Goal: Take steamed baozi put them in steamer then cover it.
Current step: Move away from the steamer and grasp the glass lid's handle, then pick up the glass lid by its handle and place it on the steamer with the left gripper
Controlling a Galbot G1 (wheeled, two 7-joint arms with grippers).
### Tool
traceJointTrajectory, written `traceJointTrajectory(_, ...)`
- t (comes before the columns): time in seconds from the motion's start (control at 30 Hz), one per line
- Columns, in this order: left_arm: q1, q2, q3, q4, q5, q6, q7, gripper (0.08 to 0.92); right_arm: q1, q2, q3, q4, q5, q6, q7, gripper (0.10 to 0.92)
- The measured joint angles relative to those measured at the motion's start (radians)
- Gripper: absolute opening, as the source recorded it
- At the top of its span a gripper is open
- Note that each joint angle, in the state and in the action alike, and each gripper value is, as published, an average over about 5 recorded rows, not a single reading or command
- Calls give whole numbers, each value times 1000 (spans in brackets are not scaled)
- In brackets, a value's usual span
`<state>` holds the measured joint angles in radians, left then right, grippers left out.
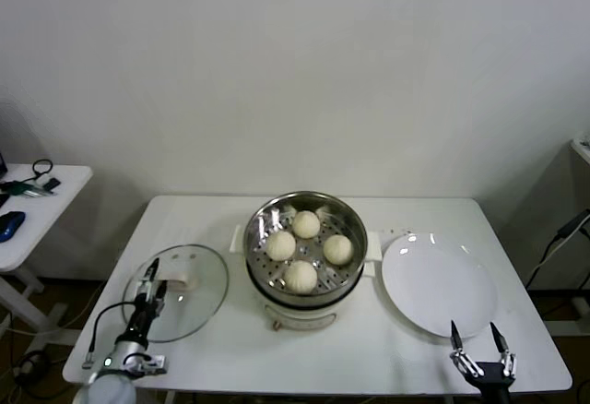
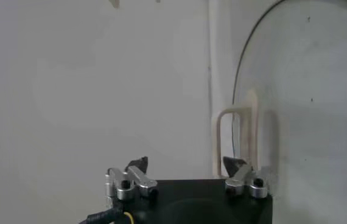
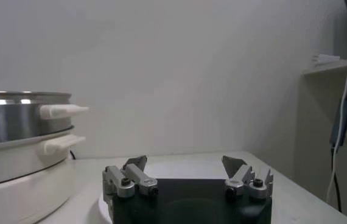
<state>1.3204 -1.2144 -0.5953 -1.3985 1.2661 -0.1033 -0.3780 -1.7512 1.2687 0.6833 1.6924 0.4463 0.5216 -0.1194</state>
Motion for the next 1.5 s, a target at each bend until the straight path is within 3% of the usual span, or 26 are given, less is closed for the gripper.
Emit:
traceJointTrajectory(0.73, -23, -22, -3, 8, -20, 16, 22, 144, 18, 7, 0, 1, -16, 0, 13, 823)
traceJointTrajectory(1.1, 20, 45, -30, -157, -165, 82, 108, 132, 28, 6, 13, 0, -27, -11, 27, 823)
traceJointTrajectory(1.5, 46, 157, -26, -461, -310, 309, 269, 132, 52, 21, 11, 2, -69, -34, 57, 823)
